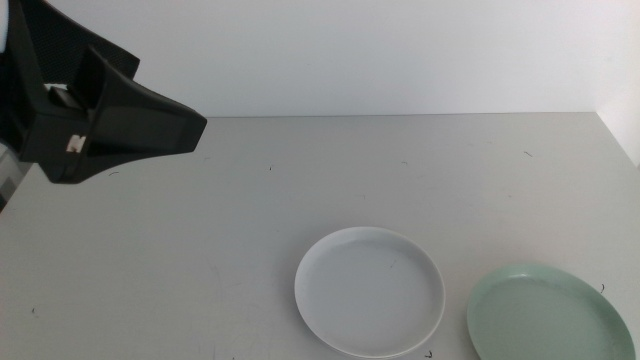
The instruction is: Stack the three bowls on top of each other.
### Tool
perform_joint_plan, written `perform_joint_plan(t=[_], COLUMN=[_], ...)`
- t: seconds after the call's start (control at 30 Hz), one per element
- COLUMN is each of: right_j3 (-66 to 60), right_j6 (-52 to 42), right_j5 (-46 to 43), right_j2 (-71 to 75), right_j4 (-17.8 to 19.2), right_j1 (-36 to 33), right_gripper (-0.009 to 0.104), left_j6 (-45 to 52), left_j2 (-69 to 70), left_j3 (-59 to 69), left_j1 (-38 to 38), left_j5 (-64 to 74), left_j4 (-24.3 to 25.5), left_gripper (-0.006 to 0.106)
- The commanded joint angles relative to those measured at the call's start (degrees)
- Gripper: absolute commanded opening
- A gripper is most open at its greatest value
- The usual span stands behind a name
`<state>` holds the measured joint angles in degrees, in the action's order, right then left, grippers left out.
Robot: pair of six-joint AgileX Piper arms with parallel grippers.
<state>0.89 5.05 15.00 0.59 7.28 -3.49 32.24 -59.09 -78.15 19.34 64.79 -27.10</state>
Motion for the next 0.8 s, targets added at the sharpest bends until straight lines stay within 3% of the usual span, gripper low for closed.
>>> perform_joint_plan(t=[0.0, 0.47, 0.77], right_j3=[5.82, 32.95, 51.45], right_j6=[-0.26, -0.26, 0.25], right_j5=[-1.35, 18.84, 36.81], right_j2=[-1.37, -19.35, -33.06], right_j4=[0.65, 0.96, -2.73], right_j1=[0.44, 0.44, 0.44], right_gripper=[0.048, 0.048, 0.048], left_j6=[-0.43, -0.43, -0.43], left_j2=[0.82, 0.82, 0.82], left_j3=[-1.67, -1.67, -1.67], left_j1=[0.02, 0.02, 0.02], left_j5=[-2.77, -2.77, -2.77], left_j4=[-2.01, -2.01, -2.01], left_gripper=[0.098, 0.098, 0.098])
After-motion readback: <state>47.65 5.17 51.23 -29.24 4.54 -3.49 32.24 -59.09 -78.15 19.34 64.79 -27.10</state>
